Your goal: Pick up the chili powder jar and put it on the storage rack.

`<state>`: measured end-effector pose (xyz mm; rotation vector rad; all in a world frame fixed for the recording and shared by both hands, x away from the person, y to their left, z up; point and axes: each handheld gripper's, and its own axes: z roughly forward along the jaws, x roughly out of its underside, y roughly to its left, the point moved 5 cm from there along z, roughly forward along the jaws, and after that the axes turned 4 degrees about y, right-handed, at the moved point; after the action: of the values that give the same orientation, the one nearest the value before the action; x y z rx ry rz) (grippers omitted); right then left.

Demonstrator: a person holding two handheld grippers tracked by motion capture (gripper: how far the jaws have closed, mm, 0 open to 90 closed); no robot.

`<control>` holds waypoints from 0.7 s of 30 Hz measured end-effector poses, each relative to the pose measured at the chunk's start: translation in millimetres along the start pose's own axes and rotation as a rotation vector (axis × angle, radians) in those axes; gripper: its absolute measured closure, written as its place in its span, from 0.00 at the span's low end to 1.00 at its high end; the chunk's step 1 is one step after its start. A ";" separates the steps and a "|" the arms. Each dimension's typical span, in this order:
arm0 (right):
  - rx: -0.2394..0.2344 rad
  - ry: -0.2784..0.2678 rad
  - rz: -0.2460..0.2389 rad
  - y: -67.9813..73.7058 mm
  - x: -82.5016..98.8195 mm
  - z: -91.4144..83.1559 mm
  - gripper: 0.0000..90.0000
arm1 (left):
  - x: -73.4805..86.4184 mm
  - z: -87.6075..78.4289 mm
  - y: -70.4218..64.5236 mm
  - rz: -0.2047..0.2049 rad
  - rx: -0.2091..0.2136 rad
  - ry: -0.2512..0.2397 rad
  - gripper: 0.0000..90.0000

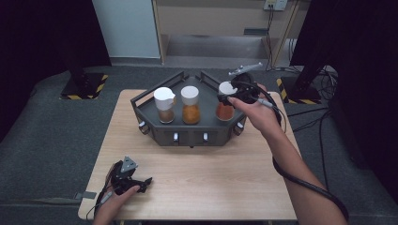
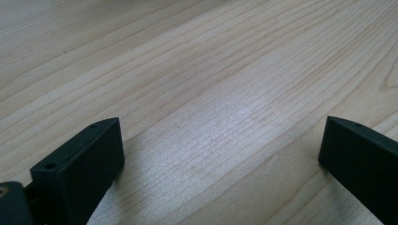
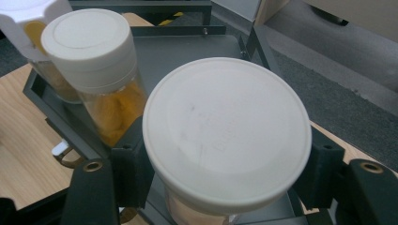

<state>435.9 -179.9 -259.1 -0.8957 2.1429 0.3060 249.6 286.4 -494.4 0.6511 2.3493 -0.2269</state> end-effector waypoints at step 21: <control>0.000 0.027 0.016 3.3 0.9 29.1 0.38 | 0.0 0.0 -0.1 -0.001 0.000 0.000 0.00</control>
<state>449.8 -164.0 -279.4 -0.8876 2.1758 0.3038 249.5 286.3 -494.4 0.6501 2.3496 -0.2268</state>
